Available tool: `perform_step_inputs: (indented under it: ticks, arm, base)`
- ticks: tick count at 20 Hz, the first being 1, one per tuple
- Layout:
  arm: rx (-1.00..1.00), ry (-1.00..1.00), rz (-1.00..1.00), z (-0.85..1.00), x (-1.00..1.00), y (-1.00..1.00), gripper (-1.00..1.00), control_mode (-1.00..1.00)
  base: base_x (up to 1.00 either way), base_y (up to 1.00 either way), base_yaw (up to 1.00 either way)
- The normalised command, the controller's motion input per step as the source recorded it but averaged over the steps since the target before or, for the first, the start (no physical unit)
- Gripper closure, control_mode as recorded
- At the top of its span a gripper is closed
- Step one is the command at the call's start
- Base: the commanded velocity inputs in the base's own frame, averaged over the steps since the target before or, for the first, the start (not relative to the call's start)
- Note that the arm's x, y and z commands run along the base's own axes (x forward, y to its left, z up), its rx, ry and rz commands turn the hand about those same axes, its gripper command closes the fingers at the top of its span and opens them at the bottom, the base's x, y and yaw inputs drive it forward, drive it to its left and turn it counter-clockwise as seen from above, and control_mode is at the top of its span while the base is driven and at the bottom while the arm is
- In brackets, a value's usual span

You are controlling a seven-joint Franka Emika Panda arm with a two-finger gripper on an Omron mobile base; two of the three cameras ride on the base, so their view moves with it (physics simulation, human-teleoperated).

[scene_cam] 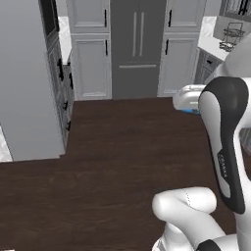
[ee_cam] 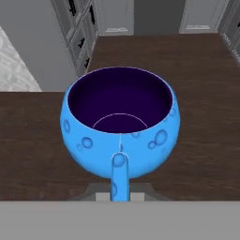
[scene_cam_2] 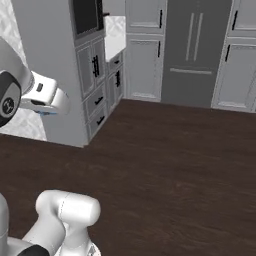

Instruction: Gather all objects into one cabinet and sort the glasses and bowls to opposite sides.

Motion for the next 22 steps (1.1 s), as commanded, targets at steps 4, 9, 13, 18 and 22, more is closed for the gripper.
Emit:
perform_step_inputs:
  ticks: [4,9,13,18,22]
  arm:
    - [0.00,0.00,0.00,0.00,0.00,0.00,1.00,1.00]
    - [0.00,0.00,0.00,0.00,0.00,0.00,1.00,1.00]
    - [0.00,0.00,0.00,0.00,0.00,0.00,1.00,1.00]
    - [0.00,0.00,0.00,0.00,0.00,0.00,1.00,1.00]
    - [0.00,0.00,0.00,0.00,0.00,0.00,1.00,1.00]
  base:
    - [1.00,0.22,-0.24]
    - [1.00,0.00,-0.18]
    - [1.00,0.06,-0.14]
    - [1.00,0.23,-0.13]
    - [1.00,0.17,-0.01]
